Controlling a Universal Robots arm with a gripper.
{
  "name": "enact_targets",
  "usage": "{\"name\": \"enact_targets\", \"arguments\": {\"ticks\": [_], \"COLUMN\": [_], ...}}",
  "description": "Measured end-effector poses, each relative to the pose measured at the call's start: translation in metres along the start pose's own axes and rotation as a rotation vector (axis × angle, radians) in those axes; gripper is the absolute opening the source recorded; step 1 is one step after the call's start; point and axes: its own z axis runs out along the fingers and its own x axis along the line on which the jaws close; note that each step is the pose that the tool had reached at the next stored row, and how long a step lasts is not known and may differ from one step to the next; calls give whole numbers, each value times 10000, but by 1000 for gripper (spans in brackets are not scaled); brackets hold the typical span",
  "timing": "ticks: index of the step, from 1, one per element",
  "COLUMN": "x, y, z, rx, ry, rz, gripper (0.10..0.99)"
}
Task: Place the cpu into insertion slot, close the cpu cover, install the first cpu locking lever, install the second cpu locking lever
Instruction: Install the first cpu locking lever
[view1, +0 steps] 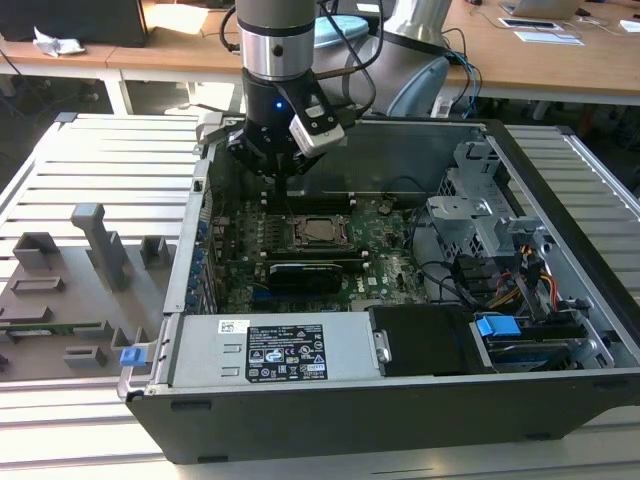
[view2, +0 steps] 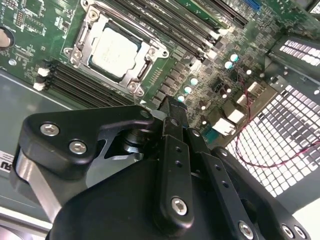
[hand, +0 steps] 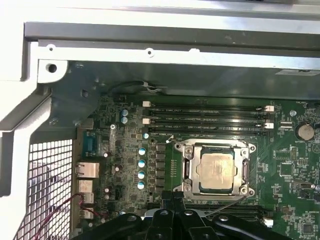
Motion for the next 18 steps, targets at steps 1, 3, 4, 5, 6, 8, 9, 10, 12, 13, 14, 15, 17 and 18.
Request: {"name": "enact_targets", "arguments": {"ticks": [1, 3, 4, 5, 6, 8, 9, 10, 12, 13, 14, 15, 17, 18], "x": [17, 34, 41, 48, 54, 64, 63, 62, 58, 58, 58, 57, 63, 71], "y": [1, 1, 1, 2, 2, 38, 78, 104, 210, 238, 275, 312, 347, 351], "z": [0, 0, 0, -1, -1, 1, 3, 3, 7, 8, 9, 10, 11, 11], "rx": [-1, -1, -1, -1, -1, 1, 0, 0, -1, -1, 0, 0, 0, 1], "ry": [-1, 0, 0, 0, 0, 0, 0, 0, -1, 0, 0, 0, 0, 1], "rz": [0, 0, 0, 0, 0, 0, 0, 0, -1, 0, 1, 0, 1, 0], "gripper": [106, 106, 106, 106, 106, 106, 106, 106, 106, 106, 106, 106, 106, 106]}}
